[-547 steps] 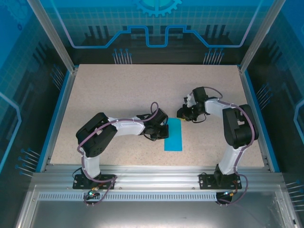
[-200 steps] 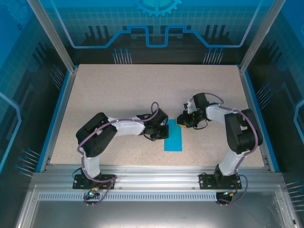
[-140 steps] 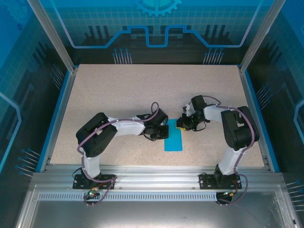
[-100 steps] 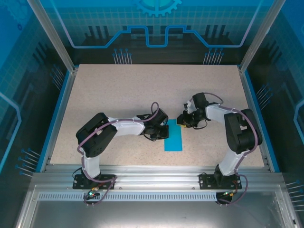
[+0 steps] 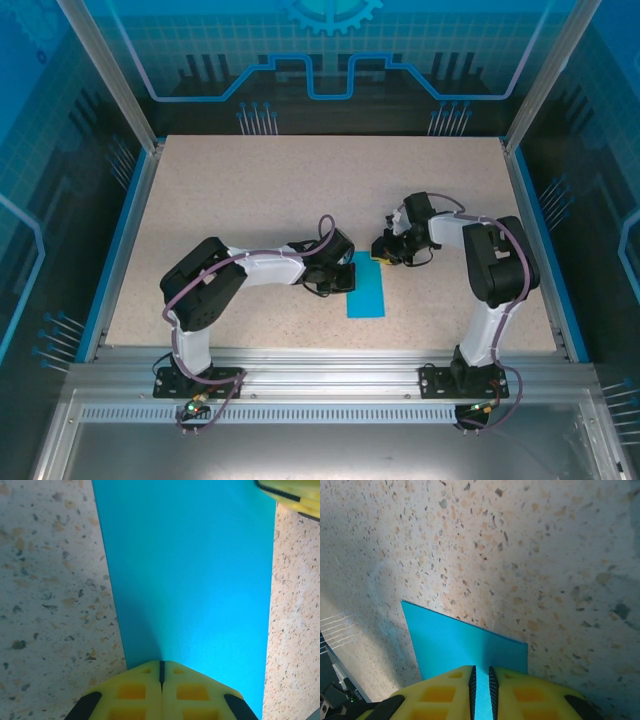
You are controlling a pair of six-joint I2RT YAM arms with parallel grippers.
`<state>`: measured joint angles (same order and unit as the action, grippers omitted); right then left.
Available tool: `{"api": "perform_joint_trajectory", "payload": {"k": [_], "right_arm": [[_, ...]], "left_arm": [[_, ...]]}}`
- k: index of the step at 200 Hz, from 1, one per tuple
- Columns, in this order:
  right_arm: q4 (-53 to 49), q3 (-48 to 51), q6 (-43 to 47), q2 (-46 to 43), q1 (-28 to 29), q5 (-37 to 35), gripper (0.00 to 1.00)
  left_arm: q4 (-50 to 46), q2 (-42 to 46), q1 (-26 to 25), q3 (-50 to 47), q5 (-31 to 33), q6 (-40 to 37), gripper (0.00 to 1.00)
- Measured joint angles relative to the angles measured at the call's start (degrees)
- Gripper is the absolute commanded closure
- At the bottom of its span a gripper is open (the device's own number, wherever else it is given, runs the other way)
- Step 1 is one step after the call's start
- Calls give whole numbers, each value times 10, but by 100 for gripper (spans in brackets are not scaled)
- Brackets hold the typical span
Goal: Fold a paper plane with a square sheet of paper (pick it up from the middle)
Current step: Fold the square sheet of paper in half at the center of the table.
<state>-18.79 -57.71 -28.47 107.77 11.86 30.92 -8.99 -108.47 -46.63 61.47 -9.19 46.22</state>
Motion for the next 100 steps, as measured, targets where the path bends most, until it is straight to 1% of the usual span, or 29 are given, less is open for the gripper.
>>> {"api": "perform_joint_trajectory", "payload": {"k": [77, 100], "right_arm": [[-6, -24, 0, -3, -3, -5, 81], [-2, -30, 0, 16, -3, -5, 81]], "left_arm": [[0, 0, 0, 0, 0, 0, 100], [0, 0, 0, 0, 0, 0, 100]]}}
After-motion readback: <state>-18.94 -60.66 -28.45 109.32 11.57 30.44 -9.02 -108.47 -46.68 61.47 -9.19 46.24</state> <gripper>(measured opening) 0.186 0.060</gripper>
